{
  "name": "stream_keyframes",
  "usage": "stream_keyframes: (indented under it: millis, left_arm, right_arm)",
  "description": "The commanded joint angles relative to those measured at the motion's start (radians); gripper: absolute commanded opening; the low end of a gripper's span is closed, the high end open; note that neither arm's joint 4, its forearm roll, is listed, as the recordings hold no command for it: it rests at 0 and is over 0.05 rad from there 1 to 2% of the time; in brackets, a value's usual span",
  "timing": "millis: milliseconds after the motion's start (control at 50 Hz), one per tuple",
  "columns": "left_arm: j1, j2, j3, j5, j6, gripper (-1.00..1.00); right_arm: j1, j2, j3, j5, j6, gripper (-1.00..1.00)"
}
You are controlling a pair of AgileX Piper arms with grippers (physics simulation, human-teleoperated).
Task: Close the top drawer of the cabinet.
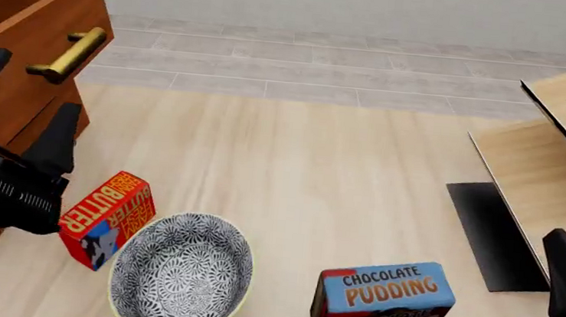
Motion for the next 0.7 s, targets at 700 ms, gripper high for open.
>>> stream_keyframes:
  millis: [700]
  left_arm:
    - [0.057,0.153,-0.100,-0.001,0.016,1.00]
  right_arm:
    - [0.013,0.000,0.009,-0.005,-0.003,1.00]
